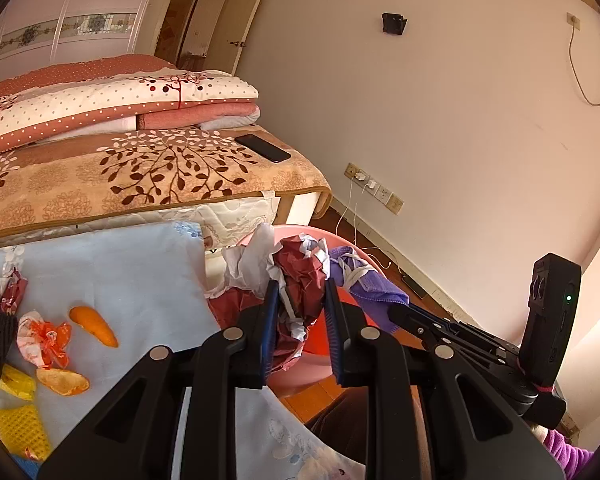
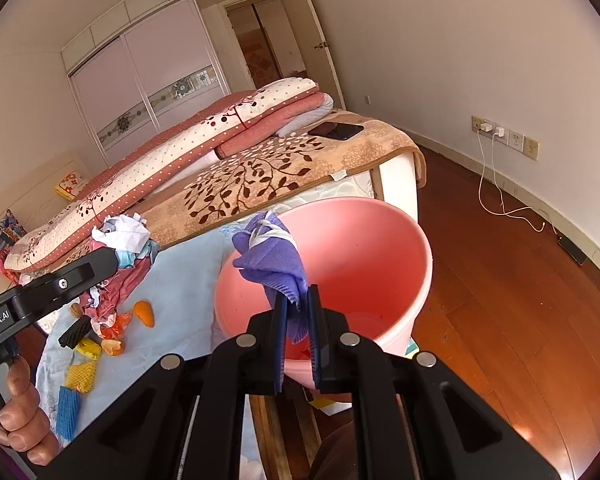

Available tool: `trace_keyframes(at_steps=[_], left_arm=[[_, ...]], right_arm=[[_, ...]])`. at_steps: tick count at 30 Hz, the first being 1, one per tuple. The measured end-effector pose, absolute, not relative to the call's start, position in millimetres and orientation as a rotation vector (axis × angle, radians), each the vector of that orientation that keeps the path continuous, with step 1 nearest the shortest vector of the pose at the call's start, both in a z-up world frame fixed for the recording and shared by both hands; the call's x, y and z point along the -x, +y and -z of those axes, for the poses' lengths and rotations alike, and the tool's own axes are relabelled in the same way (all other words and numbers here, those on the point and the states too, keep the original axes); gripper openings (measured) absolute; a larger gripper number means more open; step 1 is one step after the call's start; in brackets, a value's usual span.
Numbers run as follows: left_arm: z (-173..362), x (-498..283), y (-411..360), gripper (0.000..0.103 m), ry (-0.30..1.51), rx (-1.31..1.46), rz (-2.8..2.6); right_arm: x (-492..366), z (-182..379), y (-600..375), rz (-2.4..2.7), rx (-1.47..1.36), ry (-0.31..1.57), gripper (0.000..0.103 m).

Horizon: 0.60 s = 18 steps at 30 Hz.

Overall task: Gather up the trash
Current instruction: 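Carry both held items over the pink bin and open both grippers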

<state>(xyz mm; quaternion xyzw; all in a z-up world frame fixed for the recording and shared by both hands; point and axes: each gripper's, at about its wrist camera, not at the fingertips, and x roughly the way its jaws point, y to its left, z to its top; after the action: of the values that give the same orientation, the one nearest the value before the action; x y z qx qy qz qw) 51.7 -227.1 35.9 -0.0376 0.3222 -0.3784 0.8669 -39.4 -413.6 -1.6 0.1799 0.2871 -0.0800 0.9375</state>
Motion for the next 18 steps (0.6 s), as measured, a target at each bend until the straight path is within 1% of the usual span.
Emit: trace_keyframes(at_steps=[8,18], left_arm=[[-23,-63,-260,0.022,0.72,0.083,0.845],[-6,-83,-281,0.022,0.764,0.095,0.838]], right_arm=[[39,12,-428,0.218,-0.384,0.604,0.009],[30,22,-438,0.244,-0.398,0.627,0.009]])
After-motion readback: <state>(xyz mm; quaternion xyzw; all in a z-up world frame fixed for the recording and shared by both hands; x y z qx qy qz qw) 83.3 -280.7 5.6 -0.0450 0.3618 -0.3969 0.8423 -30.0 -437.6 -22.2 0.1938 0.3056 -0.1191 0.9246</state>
